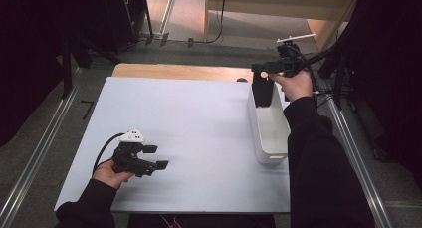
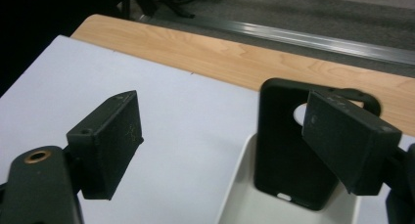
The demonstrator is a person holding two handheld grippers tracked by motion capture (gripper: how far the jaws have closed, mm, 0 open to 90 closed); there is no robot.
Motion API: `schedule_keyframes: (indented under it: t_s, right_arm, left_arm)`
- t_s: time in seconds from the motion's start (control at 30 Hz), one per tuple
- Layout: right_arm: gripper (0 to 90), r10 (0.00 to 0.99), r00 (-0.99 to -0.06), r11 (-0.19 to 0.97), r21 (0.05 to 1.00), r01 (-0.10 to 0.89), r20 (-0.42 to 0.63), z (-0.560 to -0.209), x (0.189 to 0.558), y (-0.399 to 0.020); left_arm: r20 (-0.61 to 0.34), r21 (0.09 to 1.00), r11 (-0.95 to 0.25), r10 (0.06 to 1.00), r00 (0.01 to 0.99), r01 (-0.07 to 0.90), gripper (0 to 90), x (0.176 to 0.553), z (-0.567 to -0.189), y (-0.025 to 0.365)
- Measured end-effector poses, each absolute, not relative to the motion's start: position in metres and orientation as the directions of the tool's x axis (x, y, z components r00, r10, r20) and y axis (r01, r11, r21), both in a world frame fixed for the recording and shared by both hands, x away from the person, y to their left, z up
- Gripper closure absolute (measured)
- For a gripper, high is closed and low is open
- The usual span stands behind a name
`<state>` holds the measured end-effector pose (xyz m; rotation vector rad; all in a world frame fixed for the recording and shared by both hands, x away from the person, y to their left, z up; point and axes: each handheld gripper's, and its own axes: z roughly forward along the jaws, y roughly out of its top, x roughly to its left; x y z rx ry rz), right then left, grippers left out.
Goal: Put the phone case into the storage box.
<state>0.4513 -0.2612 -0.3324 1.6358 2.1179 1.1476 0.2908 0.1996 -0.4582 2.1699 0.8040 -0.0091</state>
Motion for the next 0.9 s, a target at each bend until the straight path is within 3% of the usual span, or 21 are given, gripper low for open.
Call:
schedule_keyframes:
  t_s: [0.37, 0.9]
  right_arm:
    - [21.2, 0.857, -0.425, 0.113, 0.700, 0.706, 0.291, -0.332, 0.428, -0.244]
    - [22.3, 0.813, -0.499, 0.167, 0.702, 0.693, 0.299, -0.347, 0.397, -0.225]
  left_arm:
    - [-0.265, 0.690, -0.469, 0.546, 0.795, 0.551, 23.1, 0.291, -0.458, 0.200]
    - [-0.264, 0.694, -0.465, 0.545, 0.796, 0.550, 23.1, 0.292, -0.458, 0.201]
